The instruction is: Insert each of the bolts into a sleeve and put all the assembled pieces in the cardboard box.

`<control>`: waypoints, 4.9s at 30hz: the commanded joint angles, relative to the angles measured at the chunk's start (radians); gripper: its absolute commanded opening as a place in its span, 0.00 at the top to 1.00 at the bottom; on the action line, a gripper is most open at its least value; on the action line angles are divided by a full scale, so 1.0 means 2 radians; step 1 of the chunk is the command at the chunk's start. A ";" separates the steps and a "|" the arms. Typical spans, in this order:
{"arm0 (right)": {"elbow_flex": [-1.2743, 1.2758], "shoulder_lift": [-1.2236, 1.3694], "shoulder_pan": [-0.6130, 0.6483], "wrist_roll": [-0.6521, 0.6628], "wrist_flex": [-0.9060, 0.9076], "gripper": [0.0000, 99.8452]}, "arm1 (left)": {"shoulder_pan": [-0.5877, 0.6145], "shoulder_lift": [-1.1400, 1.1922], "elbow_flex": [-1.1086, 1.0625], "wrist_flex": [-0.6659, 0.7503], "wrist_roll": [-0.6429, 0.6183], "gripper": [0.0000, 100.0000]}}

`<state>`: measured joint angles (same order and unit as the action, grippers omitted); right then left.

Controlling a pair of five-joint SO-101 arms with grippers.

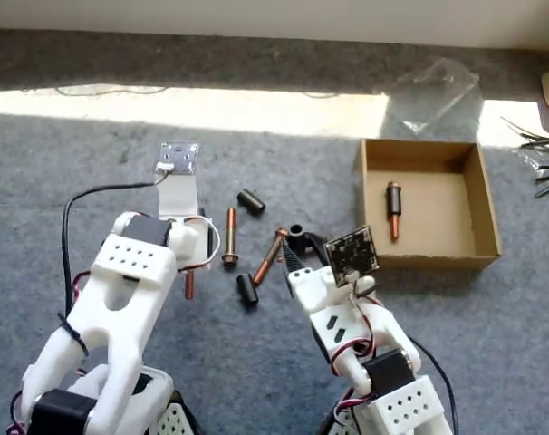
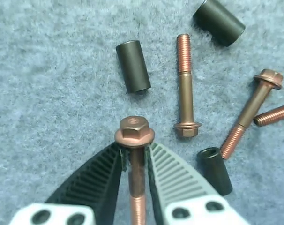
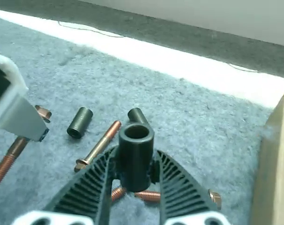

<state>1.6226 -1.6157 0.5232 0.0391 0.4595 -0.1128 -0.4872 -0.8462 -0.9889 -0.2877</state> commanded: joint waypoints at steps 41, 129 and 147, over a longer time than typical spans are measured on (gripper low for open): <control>0.092 -0.002 0.058 0.003 -0.124 0.99 | 0.005 -0.508 -0.215 0.293 0.140 0.99; 0.093 -0.006 0.023 -0.012 -0.124 0.99 | -0.217 -0.342 -0.122 0.326 0.091 0.99; 0.091 -0.006 0.023 -0.012 -0.124 0.99 | -0.169 -0.342 -0.197 0.394 0.012 0.99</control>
<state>1.6732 -1.6141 0.5831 0.0207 0.2125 -0.4703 -1.1684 -1.2375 -0.2248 -0.2447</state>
